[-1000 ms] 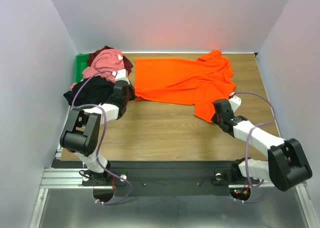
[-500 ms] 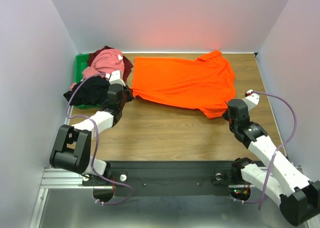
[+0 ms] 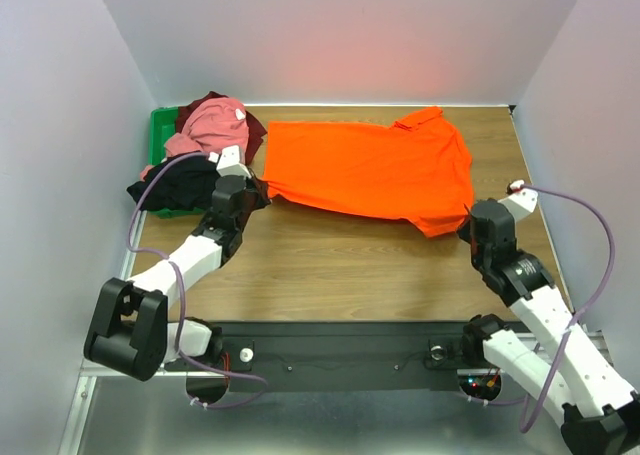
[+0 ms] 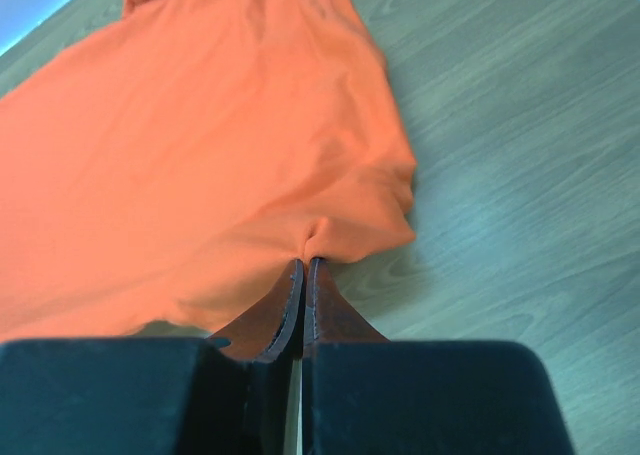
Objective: Fold and stack the t-shirts
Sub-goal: Flatten the tshirt out, then fold the tshirt
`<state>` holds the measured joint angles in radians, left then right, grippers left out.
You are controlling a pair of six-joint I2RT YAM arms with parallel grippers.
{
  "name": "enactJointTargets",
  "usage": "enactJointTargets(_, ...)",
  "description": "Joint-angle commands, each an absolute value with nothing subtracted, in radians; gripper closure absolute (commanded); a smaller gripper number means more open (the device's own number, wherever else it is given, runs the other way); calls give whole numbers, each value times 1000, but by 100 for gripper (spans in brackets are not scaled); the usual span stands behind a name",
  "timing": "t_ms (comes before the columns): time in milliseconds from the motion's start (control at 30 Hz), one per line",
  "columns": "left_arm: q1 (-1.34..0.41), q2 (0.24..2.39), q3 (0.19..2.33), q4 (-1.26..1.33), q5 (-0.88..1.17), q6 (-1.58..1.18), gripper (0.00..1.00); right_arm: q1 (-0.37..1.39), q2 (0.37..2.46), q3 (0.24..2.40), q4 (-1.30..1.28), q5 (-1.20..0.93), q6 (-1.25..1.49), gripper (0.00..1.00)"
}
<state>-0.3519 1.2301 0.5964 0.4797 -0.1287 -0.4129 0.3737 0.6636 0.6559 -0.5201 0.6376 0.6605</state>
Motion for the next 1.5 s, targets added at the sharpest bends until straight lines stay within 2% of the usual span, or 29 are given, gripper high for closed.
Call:
enactJointTargets(0,-351,1264,678,456,-153,-393,100,374,762,767,-489,727,652,100)
enactJointTargets(233,-336,1445,831,416,-123,-351,100,374,1112,939,-396,857,589,100)
enactJointTargets(333,-322,1553,958,374,-115,-334,100,364,1262,1055,-345,888,545,100)
enactJointTargets(600,-264,1768,1198,278,-51,-311,100,293,1638,1325,-302,881,445,99)
enactJointTargets(833,-223,1899,1298,244,-29,-310,100,239,1929,1535,-302,824,365,100)
enactJointTargets(1133,-202,2002,1397,215,17,-318,100,212,2080,1695,-302,805,304,98)
enactJointTargets(1267,-199,2003,1407,216,8,-330,100,203,2083,1724,-302,787,302,92)
enactJointTargets(1333,-199,1996,1408,225,8,-342,92,199,2072,1726,-302,779,304,78)
enactJointTargets(1400,-201,1973,1393,244,15,-350,55,196,2045,1707,-302,775,308,63)
enactJointTargets(1433,-201,1962,1382,270,23,-359,29,198,2030,1662,-302,759,317,43)
enactJointTargets(1467,-209,1936,1361,281,18,-360,15,198,1979,1635,-302,755,325,32)
